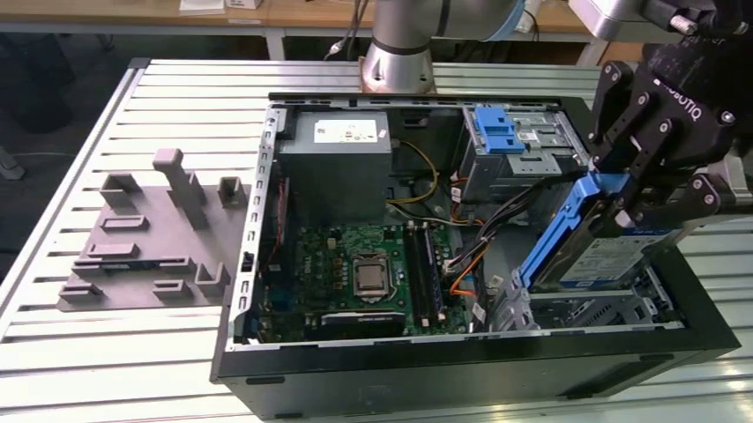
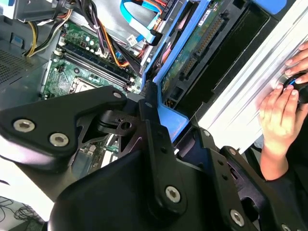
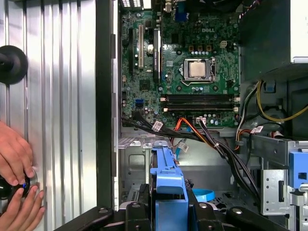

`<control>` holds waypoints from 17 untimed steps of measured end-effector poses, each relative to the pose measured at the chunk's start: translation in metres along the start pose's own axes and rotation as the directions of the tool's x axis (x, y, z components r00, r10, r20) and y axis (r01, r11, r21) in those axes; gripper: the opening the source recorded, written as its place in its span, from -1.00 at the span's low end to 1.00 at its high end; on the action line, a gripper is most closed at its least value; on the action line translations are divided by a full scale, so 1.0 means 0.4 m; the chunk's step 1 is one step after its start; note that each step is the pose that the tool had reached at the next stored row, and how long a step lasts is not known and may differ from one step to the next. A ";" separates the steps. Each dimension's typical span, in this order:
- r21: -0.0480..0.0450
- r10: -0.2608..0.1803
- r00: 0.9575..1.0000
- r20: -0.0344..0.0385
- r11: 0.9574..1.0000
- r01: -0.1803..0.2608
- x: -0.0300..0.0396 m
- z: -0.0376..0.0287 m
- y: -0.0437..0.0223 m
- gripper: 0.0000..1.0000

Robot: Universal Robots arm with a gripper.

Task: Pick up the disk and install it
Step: 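Insert the disk into the insertion slot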

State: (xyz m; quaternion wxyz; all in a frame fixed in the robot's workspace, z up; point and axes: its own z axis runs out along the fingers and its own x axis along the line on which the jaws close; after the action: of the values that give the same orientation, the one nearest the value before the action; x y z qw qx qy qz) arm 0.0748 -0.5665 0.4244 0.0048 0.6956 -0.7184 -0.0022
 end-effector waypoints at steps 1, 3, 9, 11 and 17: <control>0.000 0.000 1.000 0.000 1.000 0.000 0.000 0.000 0.000 -0.27; 0.000 0.000 1.000 0.000 1.000 0.000 0.000 0.000 0.000 -0.27; 0.000 0.000 1.000 0.000 1.000 0.000 0.000 0.002 0.000 -0.27; 0.000 0.000 1.000 0.000 1.000 0.000 0.000 0.004 0.000 -0.27; 0.000 0.000 1.000 0.000 1.000 0.000 0.000 0.011 0.000 -0.27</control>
State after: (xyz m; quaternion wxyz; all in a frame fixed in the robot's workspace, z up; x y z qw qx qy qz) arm 0.0748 -0.5665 0.4200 0.0048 0.6956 -0.7184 -0.0022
